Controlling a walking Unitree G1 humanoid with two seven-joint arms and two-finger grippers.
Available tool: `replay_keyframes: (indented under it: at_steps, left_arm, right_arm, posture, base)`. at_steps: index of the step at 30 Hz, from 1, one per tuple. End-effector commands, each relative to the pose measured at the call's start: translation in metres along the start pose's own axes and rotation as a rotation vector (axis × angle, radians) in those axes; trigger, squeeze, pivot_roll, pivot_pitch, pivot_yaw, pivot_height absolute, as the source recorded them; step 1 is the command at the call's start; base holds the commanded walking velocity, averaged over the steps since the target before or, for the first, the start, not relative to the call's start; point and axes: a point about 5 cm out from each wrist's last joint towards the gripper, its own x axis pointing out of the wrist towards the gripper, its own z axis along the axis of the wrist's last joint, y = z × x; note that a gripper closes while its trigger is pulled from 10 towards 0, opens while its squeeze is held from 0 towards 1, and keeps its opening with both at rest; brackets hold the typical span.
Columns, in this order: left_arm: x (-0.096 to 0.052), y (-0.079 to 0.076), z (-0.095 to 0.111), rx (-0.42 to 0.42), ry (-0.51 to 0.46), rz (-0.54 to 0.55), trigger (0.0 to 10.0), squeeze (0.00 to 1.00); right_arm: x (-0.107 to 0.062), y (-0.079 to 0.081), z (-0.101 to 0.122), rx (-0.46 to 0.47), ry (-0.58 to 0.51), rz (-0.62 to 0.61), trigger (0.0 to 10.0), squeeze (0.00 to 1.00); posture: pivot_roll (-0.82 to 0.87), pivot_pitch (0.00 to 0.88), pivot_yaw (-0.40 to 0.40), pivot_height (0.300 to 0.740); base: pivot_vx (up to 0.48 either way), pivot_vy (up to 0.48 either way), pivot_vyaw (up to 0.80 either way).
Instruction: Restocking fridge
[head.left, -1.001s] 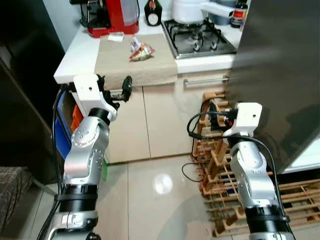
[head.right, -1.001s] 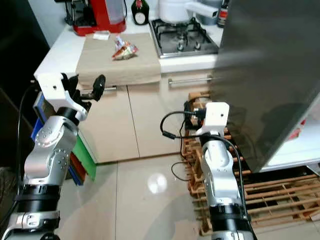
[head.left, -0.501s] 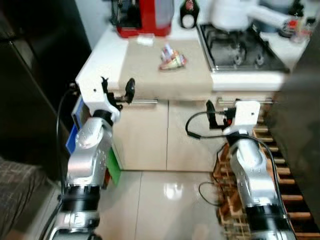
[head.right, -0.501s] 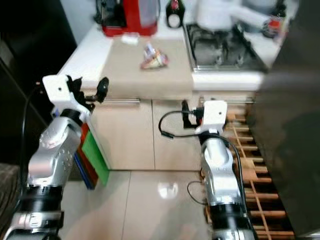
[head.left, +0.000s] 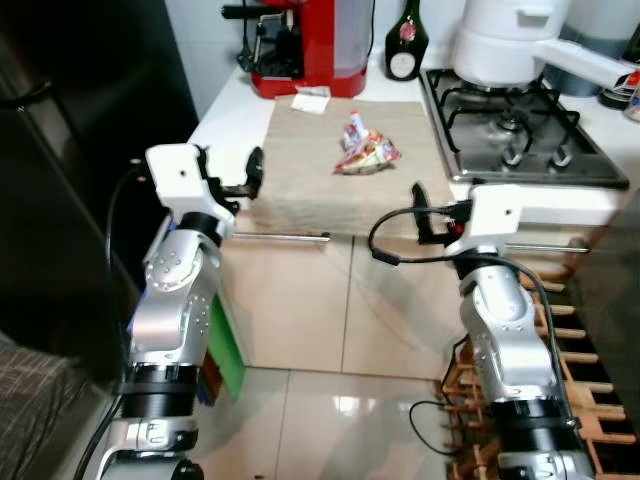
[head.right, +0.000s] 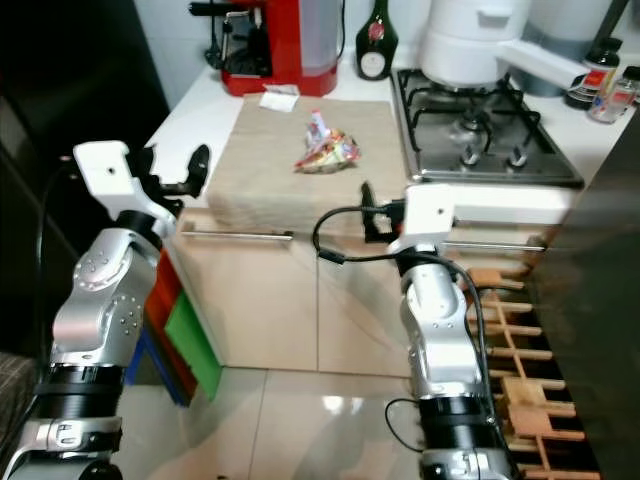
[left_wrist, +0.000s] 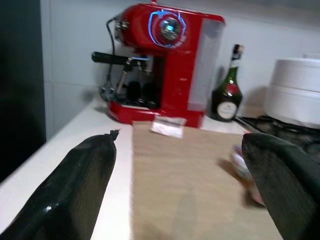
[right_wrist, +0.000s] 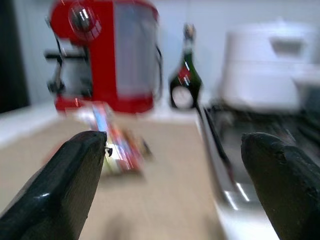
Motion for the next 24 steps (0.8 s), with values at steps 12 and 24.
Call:
replay_keyframes:
  at_steps: [12, 24]
  left_arm:
    - [-0.002, 0.001, 0.008, 0.038, -0.037, 0.023, 10.0, 0.00]
    - [-0.009, 0.003, 0.004, 0.028, -0.004, 0.025, 10.0, 0.00]
  right_arm:
    - [0.064, 0.033, 0.046, 0.053, -0.025, 0.029, 10.0, 1.00]
    - [0.073, 0.025, 0.025, 0.144, 0.236, -0.069, 10.0, 1.00]
  posture:
    - [0.02, 0.000, 0.020, 0.740]
    - [0.05, 0.000, 0.010, 0.740]
  base:
    - [0.400, 0.000, 0.00]
    - [0.000, 0.000, 0.00]
